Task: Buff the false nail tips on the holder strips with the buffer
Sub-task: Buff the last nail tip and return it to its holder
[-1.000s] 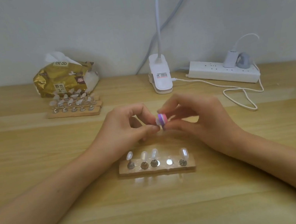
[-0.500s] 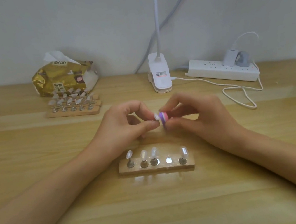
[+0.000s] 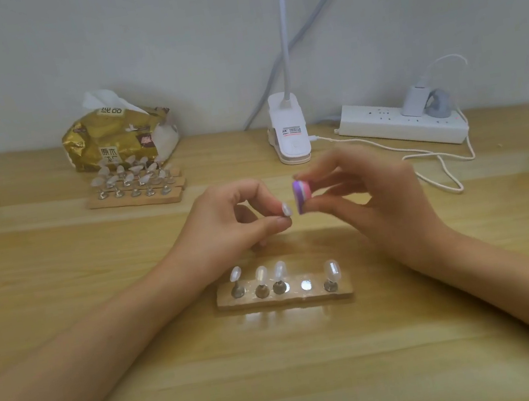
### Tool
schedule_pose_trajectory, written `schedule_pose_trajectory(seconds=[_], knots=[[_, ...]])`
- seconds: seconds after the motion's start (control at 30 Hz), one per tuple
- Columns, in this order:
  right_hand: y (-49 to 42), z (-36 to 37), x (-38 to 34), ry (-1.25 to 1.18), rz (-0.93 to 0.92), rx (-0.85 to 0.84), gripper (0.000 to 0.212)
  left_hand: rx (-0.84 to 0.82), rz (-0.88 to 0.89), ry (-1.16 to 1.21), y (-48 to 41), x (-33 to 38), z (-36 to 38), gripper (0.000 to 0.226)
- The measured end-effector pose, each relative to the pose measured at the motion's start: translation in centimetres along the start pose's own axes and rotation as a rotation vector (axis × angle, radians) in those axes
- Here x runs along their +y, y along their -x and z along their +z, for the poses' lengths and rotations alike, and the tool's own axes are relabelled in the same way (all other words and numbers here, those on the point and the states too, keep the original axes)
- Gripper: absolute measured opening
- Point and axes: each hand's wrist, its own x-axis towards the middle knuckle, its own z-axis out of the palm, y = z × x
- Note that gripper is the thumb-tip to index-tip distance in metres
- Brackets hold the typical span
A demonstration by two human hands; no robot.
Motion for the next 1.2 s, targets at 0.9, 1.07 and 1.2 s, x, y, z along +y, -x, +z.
schedule_pose_trajectory(seconds=[0.9, 1.07, 1.2], knots=[[0.11, -0.08, 0.21, 0.033, 0.027, -0.04, 0.014, 0.001, -0.012, -0.001, 0.13, 0.29, 0.07, 0.015], [0.08, 0.08, 0.08, 0.046, 0.027, -0.071, 0.013, -0.004, -0.007, -0.015, 0.04, 0.15, 0.0, 0.015], [-0.07, -0.13, 0.07, 0.052, -0.042, -0.003, 0.015, -0.014, -0.002, -0.016, 0.02, 0.14, -0.01, 0.017]])
